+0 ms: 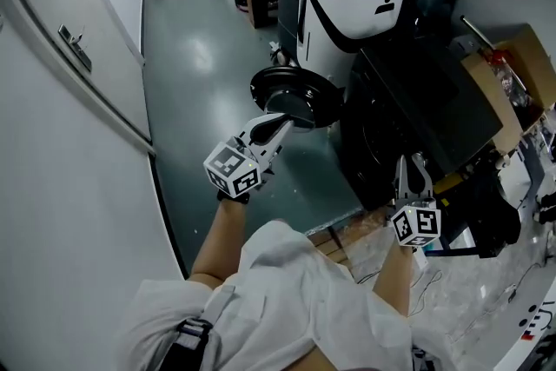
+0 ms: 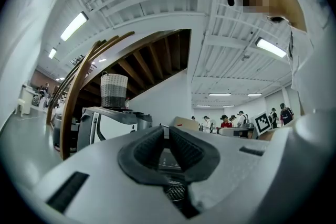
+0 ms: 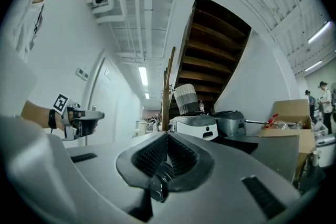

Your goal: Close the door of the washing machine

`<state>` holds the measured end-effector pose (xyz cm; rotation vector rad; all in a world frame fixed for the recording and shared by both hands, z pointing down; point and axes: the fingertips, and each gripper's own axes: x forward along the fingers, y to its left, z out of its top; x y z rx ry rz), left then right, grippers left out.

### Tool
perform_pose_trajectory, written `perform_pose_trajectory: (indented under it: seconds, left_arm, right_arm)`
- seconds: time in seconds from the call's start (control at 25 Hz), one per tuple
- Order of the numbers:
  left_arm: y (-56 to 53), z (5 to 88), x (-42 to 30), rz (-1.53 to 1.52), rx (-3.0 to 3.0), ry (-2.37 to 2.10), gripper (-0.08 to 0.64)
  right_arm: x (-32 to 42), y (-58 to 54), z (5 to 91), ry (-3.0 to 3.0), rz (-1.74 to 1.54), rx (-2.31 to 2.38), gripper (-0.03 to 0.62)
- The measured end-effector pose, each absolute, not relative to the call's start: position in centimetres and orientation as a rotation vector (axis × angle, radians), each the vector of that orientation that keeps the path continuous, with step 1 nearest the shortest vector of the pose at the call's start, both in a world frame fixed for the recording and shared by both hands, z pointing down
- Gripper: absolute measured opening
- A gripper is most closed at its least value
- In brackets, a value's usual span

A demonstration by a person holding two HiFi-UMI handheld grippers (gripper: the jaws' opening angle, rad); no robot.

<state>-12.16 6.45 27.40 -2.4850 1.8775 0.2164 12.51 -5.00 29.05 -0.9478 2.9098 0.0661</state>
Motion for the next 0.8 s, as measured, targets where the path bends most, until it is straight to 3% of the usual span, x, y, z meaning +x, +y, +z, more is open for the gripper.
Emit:
perform_pose_trajectory:
  seconds: [0.24,0.36,0.8]
  left_arm:
    - [6.7,26.1,-13.7,0.232,-2.416,1.920,0.032]
    - [6.7,26.2,-14.6,0.234,-2.410,1.944,0.127]
    - [1.8,31.1,-20.9,0.014,-2.523,1.931,0.143]
  right_arm:
    - [11.1,-6.0,29.2,2.908,0.058,-0.900,0.029]
    - [9.9,-6.2,29.8,2.930,0.045,-0.871,0.029]
    - [2.8,-10.5,32.4,3.024,0.021,-0.872,0.029]
